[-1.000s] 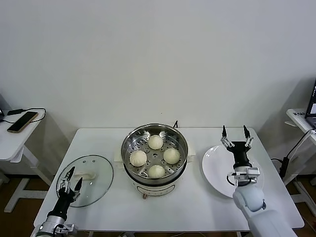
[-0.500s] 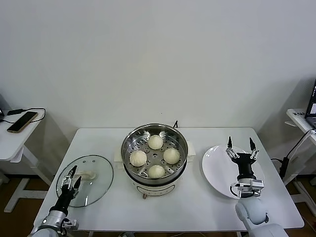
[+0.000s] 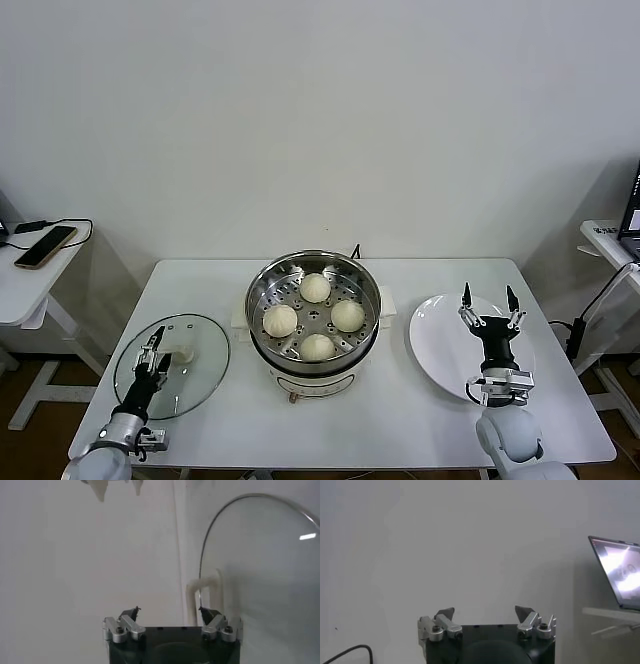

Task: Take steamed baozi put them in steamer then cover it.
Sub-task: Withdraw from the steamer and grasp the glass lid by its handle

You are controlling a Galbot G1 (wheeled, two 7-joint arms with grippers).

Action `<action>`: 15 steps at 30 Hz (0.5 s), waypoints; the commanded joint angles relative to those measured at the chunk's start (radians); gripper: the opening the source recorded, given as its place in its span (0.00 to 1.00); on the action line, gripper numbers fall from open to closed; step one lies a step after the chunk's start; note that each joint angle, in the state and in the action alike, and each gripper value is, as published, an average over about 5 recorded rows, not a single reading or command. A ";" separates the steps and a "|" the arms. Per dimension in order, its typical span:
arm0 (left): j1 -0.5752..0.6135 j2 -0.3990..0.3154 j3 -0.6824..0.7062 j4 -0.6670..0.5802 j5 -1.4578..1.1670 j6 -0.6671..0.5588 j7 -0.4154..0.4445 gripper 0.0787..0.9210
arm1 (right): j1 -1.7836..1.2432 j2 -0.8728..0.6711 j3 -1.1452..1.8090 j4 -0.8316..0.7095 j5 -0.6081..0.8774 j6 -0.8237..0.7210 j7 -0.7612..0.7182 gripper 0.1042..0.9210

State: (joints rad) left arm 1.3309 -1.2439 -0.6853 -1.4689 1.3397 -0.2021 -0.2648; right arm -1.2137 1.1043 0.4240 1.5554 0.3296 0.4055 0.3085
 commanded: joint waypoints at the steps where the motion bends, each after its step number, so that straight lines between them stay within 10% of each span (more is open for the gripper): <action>1: -0.076 0.000 0.006 0.087 0.008 -0.019 -0.008 0.88 | -0.015 0.014 0.025 -0.006 -0.007 0.003 -0.006 0.88; 15: -0.075 -0.002 0.002 0.118 0.019 -0.051 0.002 0.51 | -0.013 0.015 0.031 -0.002 -0.016 0.003 -0.007 0.88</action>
State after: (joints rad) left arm 1.2704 -1.2438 -0.6839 -1.3767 1.3532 -0.2339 -0.2682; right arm -1.2259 1.1160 0.4505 1.5534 0.3175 0.4083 0.3015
